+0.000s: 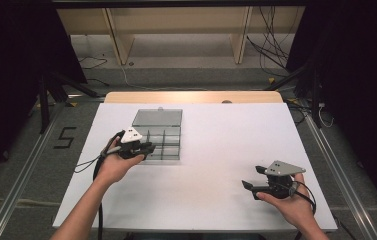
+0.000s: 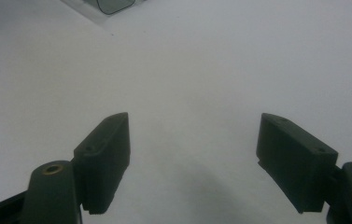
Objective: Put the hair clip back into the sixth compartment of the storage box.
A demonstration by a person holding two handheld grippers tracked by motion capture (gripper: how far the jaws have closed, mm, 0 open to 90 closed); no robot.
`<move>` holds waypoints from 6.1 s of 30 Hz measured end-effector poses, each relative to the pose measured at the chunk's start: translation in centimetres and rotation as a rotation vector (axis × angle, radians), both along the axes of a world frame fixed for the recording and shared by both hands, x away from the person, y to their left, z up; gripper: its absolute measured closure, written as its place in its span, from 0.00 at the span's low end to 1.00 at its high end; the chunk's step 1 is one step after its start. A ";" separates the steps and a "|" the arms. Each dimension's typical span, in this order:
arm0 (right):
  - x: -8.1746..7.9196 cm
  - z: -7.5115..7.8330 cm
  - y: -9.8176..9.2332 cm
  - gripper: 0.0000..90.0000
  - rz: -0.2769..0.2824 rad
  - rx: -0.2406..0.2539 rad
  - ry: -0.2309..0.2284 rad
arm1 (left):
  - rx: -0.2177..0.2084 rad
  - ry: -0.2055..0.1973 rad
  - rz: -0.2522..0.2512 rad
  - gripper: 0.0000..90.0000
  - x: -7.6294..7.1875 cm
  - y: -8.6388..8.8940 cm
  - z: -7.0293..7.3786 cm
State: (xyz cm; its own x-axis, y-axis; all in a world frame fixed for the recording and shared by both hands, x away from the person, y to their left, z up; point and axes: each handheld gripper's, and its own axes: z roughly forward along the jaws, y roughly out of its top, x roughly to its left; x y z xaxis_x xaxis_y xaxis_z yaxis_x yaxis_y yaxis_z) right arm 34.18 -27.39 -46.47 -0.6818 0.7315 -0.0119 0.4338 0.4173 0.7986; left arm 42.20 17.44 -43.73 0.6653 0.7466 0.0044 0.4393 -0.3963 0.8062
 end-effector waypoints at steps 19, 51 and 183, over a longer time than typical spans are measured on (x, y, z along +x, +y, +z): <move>0.0 0.0 -0.1 0.30 -0.001 0.000 0.000 | 0.011 0.011 -0.009 0.85 0.6 -0.8 0.2; 0.0 0.0 -0.2 0.30 0.001 -0.001 0.001 | 0.045 0.018 -0.032 0.85 1.6 -2.2 0.8; 0.0 -0.1 -0.3 0.30 0.010 0.005 0.013 | 0.142 0.110 -0.069 0.83 4.5 -6.8 -2.6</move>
